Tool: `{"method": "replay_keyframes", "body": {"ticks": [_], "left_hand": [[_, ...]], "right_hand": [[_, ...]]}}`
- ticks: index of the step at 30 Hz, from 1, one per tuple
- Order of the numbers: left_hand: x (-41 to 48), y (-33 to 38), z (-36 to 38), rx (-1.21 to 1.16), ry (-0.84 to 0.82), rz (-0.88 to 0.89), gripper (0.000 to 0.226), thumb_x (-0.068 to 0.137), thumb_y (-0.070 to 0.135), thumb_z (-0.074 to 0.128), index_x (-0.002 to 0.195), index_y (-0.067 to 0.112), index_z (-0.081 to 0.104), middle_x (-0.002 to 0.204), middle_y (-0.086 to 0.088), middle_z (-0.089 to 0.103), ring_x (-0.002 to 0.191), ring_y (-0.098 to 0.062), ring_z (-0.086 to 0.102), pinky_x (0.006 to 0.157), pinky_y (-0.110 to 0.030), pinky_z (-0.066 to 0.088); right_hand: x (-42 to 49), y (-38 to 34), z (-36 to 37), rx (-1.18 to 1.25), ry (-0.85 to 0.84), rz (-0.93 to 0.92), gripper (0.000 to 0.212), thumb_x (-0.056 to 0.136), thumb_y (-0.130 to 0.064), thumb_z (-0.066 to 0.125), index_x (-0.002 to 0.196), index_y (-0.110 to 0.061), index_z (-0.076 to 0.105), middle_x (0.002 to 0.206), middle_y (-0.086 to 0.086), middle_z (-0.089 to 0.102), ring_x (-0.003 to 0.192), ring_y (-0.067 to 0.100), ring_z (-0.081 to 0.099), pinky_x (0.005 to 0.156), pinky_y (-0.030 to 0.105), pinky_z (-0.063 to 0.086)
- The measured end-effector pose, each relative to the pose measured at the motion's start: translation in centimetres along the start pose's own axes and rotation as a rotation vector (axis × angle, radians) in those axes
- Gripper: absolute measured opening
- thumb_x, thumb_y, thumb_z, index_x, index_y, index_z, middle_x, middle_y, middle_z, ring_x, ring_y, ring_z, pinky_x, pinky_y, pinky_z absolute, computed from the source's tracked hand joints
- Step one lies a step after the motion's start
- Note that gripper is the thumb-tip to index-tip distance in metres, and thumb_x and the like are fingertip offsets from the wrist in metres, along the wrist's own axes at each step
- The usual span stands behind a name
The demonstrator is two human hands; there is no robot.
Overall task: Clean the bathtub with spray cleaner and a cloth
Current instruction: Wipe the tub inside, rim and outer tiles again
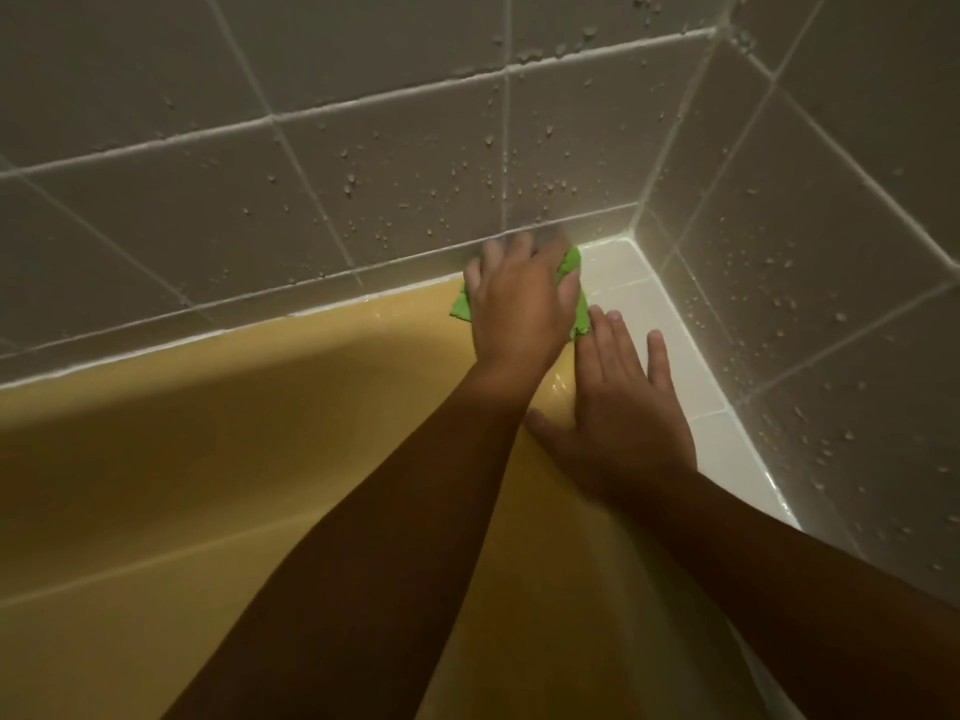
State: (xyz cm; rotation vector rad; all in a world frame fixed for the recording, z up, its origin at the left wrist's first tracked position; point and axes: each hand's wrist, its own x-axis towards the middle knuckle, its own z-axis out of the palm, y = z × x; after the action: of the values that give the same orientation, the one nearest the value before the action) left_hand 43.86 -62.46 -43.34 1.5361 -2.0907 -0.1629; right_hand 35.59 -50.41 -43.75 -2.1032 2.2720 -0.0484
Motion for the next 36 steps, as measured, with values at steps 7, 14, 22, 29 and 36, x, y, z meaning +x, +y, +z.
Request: {"method": "replay_keyframes", "body": {"ticks": [7, 14, 22, 29, 36], "left_hand": [[-1.6, -5.0, -2.1, -0.088, 0.006, -0.052, 0.036, 0.101, 0.045, 0.057, 0.132, 0.030, 0.066, 0.112, 0.005, 0.060, 0.112, -0.020, 0.043, 0.099, -0.039, 0.031], [0.3, -0.7, 0.0, 0.018, -0.021, 0.048, 0.031, 0.097, 0.042, 0.056, 0.121, 0.029, 0.068, 0.114, 0.002, 0.064, 0.110, -0.024, 0.049, 0.094, -0.041, 0.036], [-1.2, -6.3, -2.4, -0.059, 0.034, 0.065, 0.034, 0.098, 0.045, 0.057, 0.125, 0.028, 0.069, 0.112, 0.000, 0.064, 0.109, -0.025, 0.049, 0.095, -0.043, 0.037], [-3.3, -14.5, -4.7, -0.029, 0.191, 0.132, 0.033, 0.097, 0.045, 0.062, 0.121, 0.024, 0.071, 0.101, 0.001, 0.064, 0.100, -0.024, 0.048, 0.085, -0.039, 0.035], [-5.0, -19.7, -7.0, 0.058, 0.272, 0.145, 0.033, 0.095, 0.043, 0.065, 0.120, 0.022, 0.073, 0.098, 0.000, 0.064, 0.095, -0.028, 0.051, 0.083, -0.041, 0.039]], "right_hand": [[0.4, -0.1, 0.1, -0.029, -0.009, 0.004, 0.113, 0.087, -0.086, 0.024, 0.165, -0.006, 0.013, 0.173, 0.011, 0.010, 0.161, 0.026, 0.005, 0.127, 0.058, 0.007], [0.9, -0.3, 0.4, -0.017, 0.018, 0.012, 0.111, 0.088, -0.084, 0.031, 0.165, -0.005, 0.013, 0.173, 0.012, 0.012, 0.161, 0.025, 0.004, 0.127, 0.058, 0.008], [3.4, -1.5, 0.4, -0.042, -0.039, -0.065, 0.107, 0.090, -0.080, 0.020, 0.165, -0.007, -0.003, 0.174, 0.012, -0.005, 0.160, 0.024, -0.009, 0.129, 0.053, 0.000], [7.1, -5.9, 0.9, -0.112, 0.001, -0.177, 0.096, 0.097, -0.066, 0.020, 0.163, 0.002, 0.006, 0.170, 0.025, 0.009, 0.159, 0.036, 0.006, 0.130, 0.047, 0.008], [8.1, -10.8, 3.0, -0.225, 0.159, -0.177, 0.079, 0.107, -0.052, 0.013, 0.158, 0.009, 0.021, 0.159, 0.034, 0.031, 0.151, 0.047, 0.024, 0.127, 0.054, 0.018]]}}
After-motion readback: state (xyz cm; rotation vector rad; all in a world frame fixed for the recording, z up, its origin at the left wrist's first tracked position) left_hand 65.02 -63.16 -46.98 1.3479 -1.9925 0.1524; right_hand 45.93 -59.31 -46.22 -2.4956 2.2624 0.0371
